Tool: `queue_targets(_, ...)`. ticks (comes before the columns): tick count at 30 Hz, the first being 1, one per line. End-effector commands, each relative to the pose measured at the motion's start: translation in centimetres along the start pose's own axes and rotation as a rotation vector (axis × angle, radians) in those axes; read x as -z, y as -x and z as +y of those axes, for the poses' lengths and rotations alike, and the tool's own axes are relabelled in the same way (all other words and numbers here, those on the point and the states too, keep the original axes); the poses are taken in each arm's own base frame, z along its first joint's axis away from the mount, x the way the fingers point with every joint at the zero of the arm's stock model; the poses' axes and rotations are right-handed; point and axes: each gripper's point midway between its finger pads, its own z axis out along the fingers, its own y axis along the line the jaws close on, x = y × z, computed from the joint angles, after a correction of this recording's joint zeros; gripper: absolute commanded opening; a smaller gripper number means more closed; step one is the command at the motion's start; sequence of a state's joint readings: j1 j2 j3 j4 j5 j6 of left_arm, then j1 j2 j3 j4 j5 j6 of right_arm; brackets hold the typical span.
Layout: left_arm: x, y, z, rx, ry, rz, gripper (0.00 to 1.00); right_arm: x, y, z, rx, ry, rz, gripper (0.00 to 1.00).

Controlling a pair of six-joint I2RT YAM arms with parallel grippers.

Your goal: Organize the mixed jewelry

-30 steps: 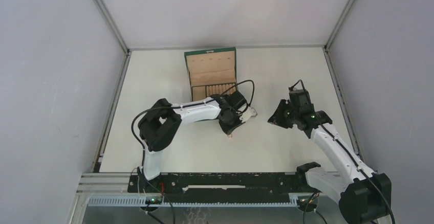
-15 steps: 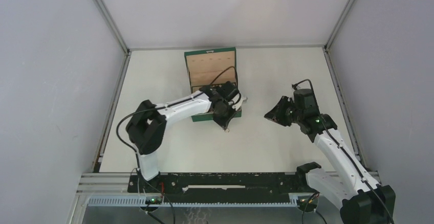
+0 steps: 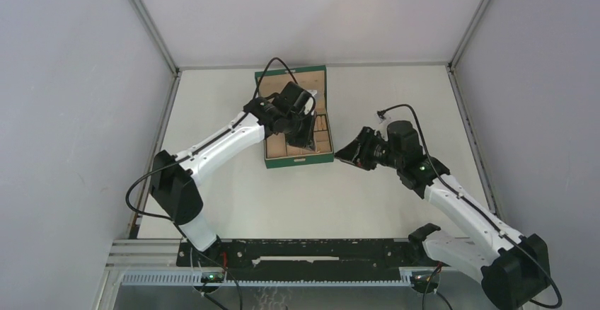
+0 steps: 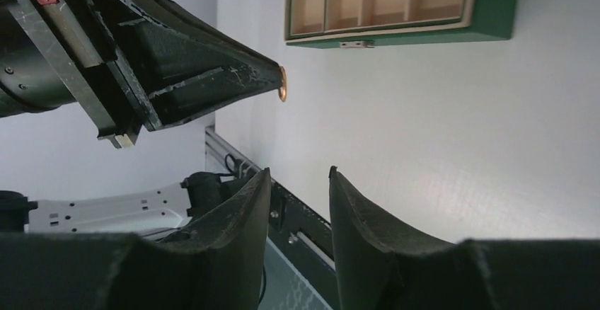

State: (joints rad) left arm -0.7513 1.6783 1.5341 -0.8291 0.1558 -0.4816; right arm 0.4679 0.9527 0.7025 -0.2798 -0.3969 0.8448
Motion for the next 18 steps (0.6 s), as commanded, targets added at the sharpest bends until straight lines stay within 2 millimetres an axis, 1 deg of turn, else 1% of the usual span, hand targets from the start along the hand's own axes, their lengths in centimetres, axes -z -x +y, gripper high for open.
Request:
queue_targets(1, 2.7, 1.7, -1.1, 0.050, -0.011, -0.074, 0.00, -1.3, 0.5, 3.1, -0.025, 0.127, 0.003, 0.45)
queue_targets(4, 2.9, 1.7, -0.9, 0.050, -0.004, -0.082, 0.00, -2.3, 0.6, 3.6, -0.077, 0.148, 0.019, 0.46)
queue_targets(9, 2.9, 1.7, -1.0, 0.057, -0.011, -0.081, 0.00, -3.9, 0.5, 3.6, -0.123, 0.156, 0.040, 0.47)
queue_targets(15, 3.0, 1.9, -1.1, 0.054, -0.017, -0.084, 0.00, -5.1, 0.5, 4.2, -0.142, 0.197, 0.066, 0.47)
queue_targets(18, 3.1, 2.0, -1.1, 0.052, -0.016, -0.085, 0.00, -5.5, 0.6, 4.1, -0.147, 0.198, 0.069, 0.46)
